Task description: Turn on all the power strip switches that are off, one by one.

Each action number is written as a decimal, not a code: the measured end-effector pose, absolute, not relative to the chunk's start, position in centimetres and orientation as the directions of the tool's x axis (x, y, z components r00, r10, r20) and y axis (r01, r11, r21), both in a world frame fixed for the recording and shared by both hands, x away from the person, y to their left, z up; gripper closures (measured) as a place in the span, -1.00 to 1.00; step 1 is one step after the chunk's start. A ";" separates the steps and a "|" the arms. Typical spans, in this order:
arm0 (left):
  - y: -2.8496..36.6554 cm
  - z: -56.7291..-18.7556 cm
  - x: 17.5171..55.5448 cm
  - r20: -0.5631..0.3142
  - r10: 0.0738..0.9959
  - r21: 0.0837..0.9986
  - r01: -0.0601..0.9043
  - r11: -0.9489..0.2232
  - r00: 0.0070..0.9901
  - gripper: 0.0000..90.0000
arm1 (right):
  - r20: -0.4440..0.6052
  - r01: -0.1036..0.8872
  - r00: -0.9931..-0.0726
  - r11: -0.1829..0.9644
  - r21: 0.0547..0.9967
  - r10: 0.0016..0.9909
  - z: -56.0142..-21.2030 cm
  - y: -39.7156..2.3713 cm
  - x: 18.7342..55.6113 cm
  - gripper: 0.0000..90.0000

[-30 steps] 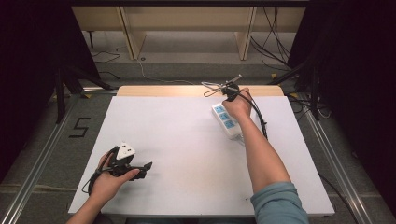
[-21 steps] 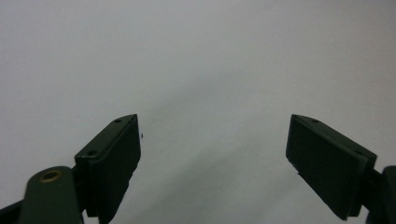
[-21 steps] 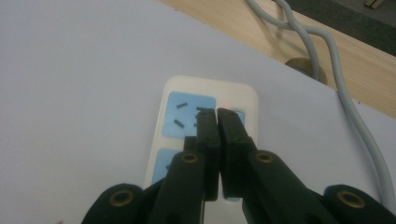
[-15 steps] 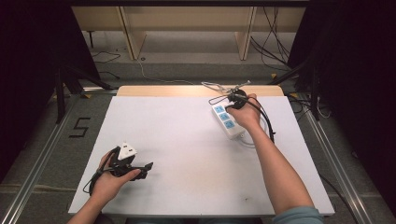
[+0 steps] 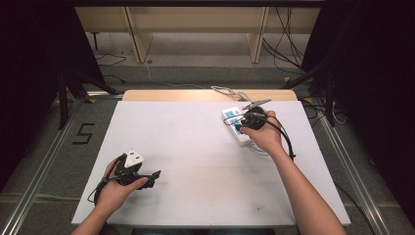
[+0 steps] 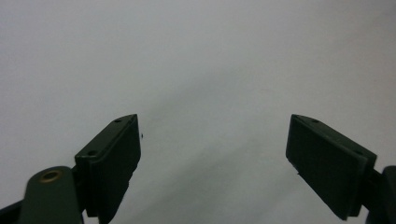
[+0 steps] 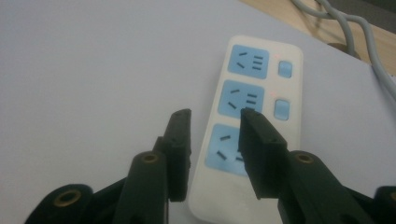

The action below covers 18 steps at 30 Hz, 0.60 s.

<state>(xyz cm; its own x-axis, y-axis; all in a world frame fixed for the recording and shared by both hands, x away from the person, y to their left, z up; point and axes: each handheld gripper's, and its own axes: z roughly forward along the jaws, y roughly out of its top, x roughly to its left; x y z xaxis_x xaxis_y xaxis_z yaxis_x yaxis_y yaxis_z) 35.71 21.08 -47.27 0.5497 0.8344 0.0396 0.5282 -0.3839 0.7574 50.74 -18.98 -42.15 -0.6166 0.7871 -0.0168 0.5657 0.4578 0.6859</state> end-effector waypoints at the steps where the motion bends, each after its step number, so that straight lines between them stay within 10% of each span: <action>1: 21.1 -47.3 35.7 0.040 0.834 0.758 0.528 -0.384 0.550 -0.61 | -0.017 0.560 -0.619 0.457 0.691 0.785 -42.2 -19.0 50.3 0.39; 18: 21.1 -47.3 35.7 0.044 0.835 0.754 0.530 -0.389 0.549 -0.61 | 0.001 0.492 -0.688 0.465 0.736 0.726 -43.1 -20.1 44.5 0.15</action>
<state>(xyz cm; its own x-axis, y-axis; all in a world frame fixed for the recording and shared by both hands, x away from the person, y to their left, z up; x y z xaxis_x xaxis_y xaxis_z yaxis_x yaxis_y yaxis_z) 35.75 21.06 -47.30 0.5490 0.8346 0.0444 0.5301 -0.3887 0.7536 44.47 -20.09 -43.06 -0.6879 0.7258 0.0015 0.4919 0.4647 0.7362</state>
